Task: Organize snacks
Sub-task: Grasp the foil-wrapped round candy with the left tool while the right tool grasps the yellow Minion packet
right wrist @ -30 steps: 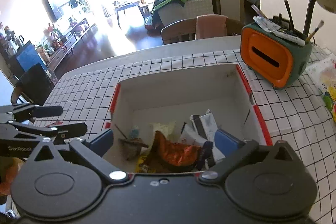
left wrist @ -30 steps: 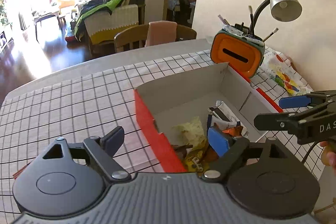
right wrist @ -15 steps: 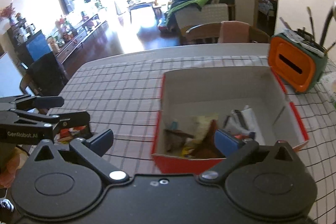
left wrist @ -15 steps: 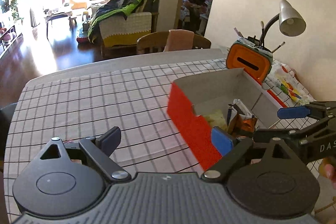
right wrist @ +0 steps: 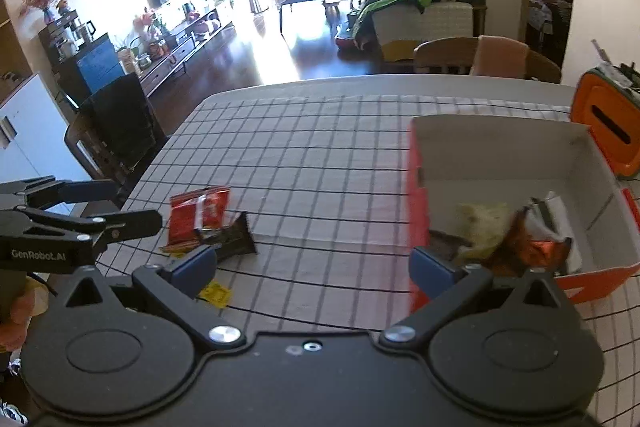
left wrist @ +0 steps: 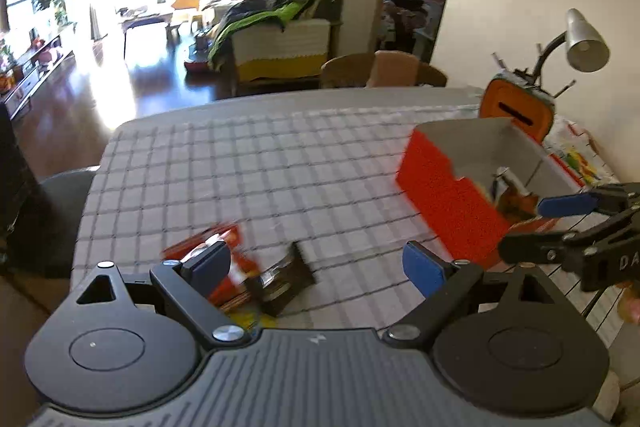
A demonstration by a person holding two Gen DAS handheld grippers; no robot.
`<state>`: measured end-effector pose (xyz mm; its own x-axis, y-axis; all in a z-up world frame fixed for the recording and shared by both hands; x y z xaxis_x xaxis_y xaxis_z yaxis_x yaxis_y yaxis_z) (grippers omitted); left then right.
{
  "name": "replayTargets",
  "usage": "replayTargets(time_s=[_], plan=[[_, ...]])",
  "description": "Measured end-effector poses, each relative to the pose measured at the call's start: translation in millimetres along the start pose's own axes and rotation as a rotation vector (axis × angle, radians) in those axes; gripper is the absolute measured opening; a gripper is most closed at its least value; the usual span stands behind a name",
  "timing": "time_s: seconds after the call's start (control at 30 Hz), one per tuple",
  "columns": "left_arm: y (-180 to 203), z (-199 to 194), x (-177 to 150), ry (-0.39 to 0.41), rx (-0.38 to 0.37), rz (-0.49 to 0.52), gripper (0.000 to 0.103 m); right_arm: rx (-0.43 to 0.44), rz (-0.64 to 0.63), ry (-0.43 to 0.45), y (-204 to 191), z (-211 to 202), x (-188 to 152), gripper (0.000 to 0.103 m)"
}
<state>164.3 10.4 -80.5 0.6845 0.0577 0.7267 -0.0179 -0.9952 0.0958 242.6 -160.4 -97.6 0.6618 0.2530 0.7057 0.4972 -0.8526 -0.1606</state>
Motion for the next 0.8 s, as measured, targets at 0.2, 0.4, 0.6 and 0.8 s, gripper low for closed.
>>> replayTargets(time_s=[0.2,0.4,0.6,0.8], plan=[[-38,-4,-29,-0.047,0.031,-0.039,0.094,0.065,-0.087,-0.044,-43,16,-15,0.103],[-59,8,-64,-0.119,0.045,-0.06,0.094,0.11,-0.181,-0.095,-71,44,-29,0.103],[-67,23,-93,-0.167,0.048,-0.075,0.094,0.176,-0.272,-0.144,-85,74,-38,0.102],[-72,39,-119,-0.234,0.067,-0.08,0.094,0.254,-0.4,-0.218,-104,112,-54,0.095]])
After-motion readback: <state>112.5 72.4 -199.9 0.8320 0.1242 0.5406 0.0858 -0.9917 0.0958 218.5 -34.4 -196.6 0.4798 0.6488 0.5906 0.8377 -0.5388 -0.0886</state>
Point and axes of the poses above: each gripper's, at about its wrist camera, not at the fingertips, and z roughly the way its jaws point, y to its right, x to its top, the point moved 10 cm from there along z, roughly the way its jaws point
